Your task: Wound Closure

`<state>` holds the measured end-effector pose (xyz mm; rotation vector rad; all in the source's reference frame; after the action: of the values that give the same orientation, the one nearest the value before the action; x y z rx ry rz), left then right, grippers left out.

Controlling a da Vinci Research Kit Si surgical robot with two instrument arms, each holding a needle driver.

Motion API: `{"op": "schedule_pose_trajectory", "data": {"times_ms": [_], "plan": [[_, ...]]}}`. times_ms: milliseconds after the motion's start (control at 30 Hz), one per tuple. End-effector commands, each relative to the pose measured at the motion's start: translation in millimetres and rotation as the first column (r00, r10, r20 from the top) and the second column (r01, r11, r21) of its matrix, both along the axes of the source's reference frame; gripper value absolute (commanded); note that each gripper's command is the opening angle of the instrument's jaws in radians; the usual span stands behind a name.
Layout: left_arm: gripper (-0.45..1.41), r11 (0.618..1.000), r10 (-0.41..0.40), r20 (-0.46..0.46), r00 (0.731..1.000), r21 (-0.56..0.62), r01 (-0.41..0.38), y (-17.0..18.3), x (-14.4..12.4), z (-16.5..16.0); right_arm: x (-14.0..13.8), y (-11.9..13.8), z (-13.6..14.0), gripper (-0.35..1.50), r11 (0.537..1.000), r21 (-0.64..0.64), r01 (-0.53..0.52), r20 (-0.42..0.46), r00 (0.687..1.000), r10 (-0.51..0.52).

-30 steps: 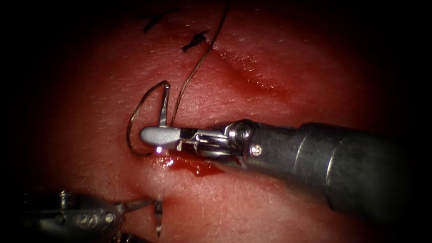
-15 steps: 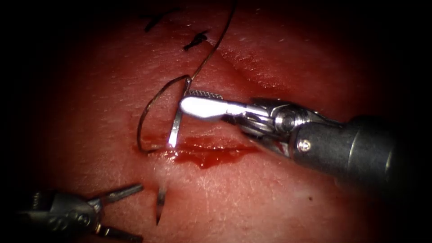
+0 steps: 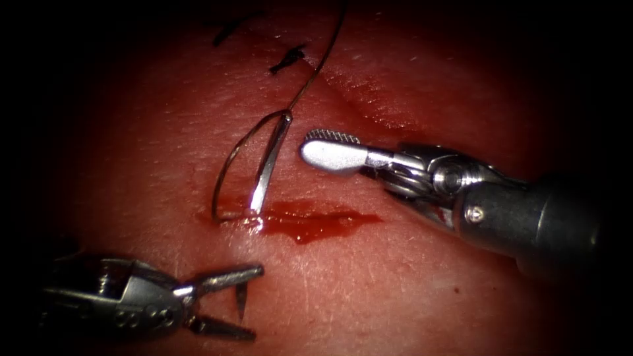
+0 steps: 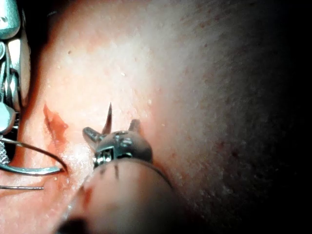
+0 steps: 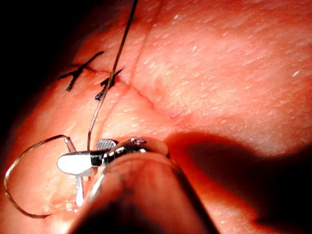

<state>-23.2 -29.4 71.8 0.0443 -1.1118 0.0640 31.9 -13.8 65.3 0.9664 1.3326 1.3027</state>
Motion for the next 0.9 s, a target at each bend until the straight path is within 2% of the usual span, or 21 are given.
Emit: {"op": "schedule_pose_trajectory", "data": {"times_ms": [33, 167, 200, 233, 300, 367, 433, 600, 733, 767, 800, 833, 867, 900], "plan": [[0.51, 1.000, -0.005, 0.001, 1.000, -0.002, 0.005, -0.1, -0.6, 0.5, 0.7, -0.2, 0.5, 0.83, 1.000, -0.007, 0.002, 0.000, 1.000, -0.002], [0.49, 1.000, -0.006, -0.003, 1.000, -0.010, 0.006, 1.0, -0.2, 1.7, 0.8, -1.2, 1.0, 0.76, 1.000, -0.011, 0.004, 0.001, 1.000, -0.004], [0.39, 1.000, -0.002, -0.002, 1.000, -0.017, 0.002, 1.1, -0.1, 1.9, 0.8, -1.4, 1.1, 0.74, 1.000, -0.012, 0.004, 0.001, 1.000, -0.004], [0.15, 1.000, -0.003, -0.002, 1.000, -0.014, 0.003, 1.0, 0.0, 2.2, 0.8, -1.5, 1.2, 0.71, 1.000, -0.008, 0.004, 0.000, 1.000, -0.004], [-0.45, 1.000, -0.010, -0.007, 1.000, 0.005, 0.010, 0.8, 0.1, 2.4, 0.7, -1.6, 1.3, 0.68, 1.000, -0.010, 0.004, 0.001, 1.000, -0.004], [-0.45, 0.996, 0.001, -0.004, 1.000, 0.088, -0.001, 0.5, 0.1, 2.4, 0.7, -1.6, 1.3, 0.66, 1.000, -0.004, 0.003, 0.001, 1.000, -0.003], [-0.45, 0.982, -0.011, 0.007, 1.000, 0.188, 0.009, -0.1, 0.0, 1.9, 0.6, -1.8, 1.3, 0.54, 1.000, -0.004, -0.001, 0.006, 1.000, 0.001], [-0.45, 0.957, -0.013, 0.018, 1.000, 0.289, 0.007, -0.6, -0.3, 0.4, 0.4, -2.1, 1.2, 0.44, 1.000, 0.001, 0.001, 0.004, 1.000, -0.001], [-0.45, 0.873, -0.052, 0.044, 0.998, 0.487, 0.024, -0.6, -0.2, -1.7, 0.1, -2.6, 1.0, 0.31, 1.000, 0.006, 0.005, 0.001, 1.000, -0.005], [-0.45, 0.781, -0.082, 0.056, 0.995, 0.624, 0.029, -0.9, -0.1, -2.9, -0.1, -2.9, 1.0, 0.26, 1.000, 0.005, 0.007, 0.000, 1.000, -0.007], [-0.45, 0.781, -0.082, 0.056, 0.995, 0.624, 0.029, -0.9, -0.1, -2.9, -0.1, -2.9, 1.0, 0.26, 1.000, 0.005, 0.007, 0.000, 1.000, -0.007], [-0.45, 0.724, -0.077, 0.083, 0.994, 0.690, -0.002, -1.1, 0.0, -4.1, -0.2, -2.9, 1.0, 0.22, 1.000, 0.005, 0.008, -0.001, 1.000, -0.008], [-0.45, 0.703, -0.079, 0.094, 0.992, 0.711, -0.012, -1.1, 0.1, -4.6, -0.3, -3.0, 1.0, 0.19, 1.000, 0.010, 0.009, -0.002, 1.000, -0.009], [-0.45, 0.703, -0.079, 0.094, 0.992, 0.711, -0.012, -1.1, 0.1, -4.6, -0.3, -3.0, 1.0, 0.19, 1.000, 0.010, 0.009, -0.002, 1.000, -0.009]]}}
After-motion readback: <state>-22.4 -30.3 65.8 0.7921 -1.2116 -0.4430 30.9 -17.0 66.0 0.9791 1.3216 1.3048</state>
